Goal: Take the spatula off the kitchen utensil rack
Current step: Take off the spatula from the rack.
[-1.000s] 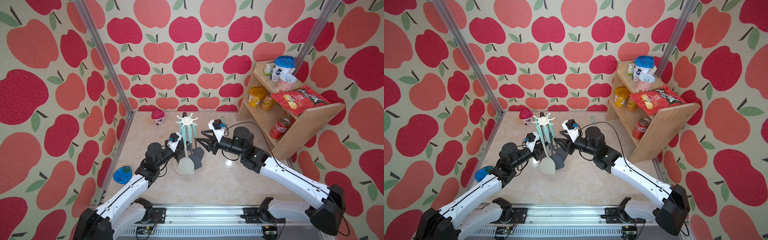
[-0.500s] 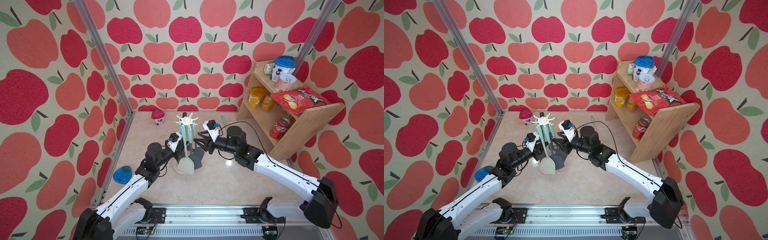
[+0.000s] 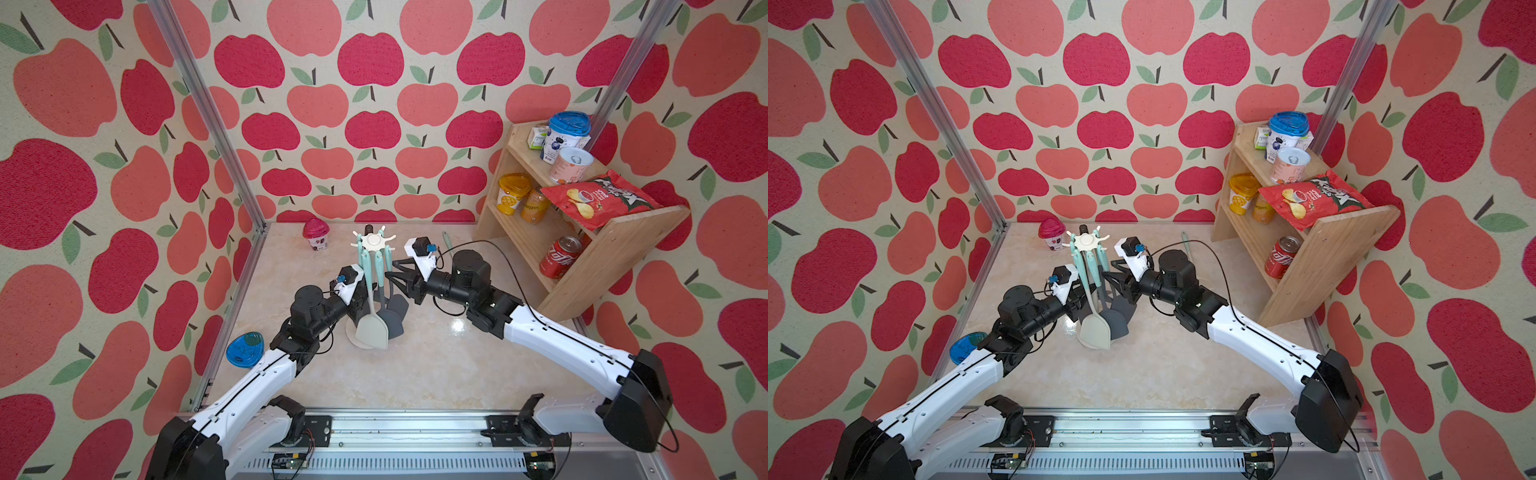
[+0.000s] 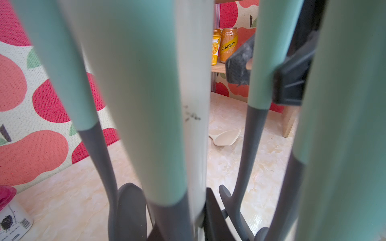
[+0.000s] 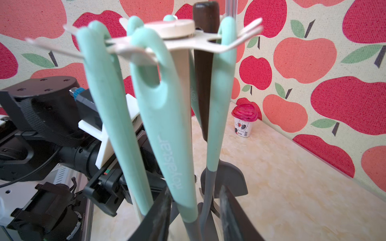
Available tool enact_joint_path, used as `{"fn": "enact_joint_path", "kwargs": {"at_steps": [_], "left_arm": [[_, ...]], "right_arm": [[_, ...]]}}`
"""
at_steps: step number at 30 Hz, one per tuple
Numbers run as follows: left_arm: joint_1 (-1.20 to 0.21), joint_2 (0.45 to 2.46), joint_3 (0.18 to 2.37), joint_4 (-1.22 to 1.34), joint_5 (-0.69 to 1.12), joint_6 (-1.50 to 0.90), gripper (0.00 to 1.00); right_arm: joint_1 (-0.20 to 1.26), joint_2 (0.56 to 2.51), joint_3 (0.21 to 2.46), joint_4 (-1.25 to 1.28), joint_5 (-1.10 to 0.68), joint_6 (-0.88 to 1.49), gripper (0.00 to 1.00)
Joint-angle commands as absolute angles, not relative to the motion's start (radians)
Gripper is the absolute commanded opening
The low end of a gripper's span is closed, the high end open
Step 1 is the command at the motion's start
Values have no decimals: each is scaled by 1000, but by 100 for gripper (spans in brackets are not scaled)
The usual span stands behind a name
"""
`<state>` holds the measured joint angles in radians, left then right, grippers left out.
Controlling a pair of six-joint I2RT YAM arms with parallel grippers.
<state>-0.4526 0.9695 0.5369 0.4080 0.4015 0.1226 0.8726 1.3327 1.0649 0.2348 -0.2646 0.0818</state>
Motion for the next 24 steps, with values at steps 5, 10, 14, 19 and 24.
{"fn": "enact_joint_path", "kwargs": {"at_steps": [5,10,14,19,24], "left_arm": [[-457,1005,509,257,393,179,0],[-457,1006,509,256,393,180,0],[-457,1005,508,255,391,180,0],[-457,1007,508,253,389,183,0],[-457,1013,508,256,391,183,0]], "right_arm": [[879,1327,1056,277,-280,68,37],[879,1327,1059,270,-291,63,27],[879,1315,1059,253,-269,51,17],[879,1284,1045,241,-246,39,5],[879,1261,1039,224,-221,28,0]]}}
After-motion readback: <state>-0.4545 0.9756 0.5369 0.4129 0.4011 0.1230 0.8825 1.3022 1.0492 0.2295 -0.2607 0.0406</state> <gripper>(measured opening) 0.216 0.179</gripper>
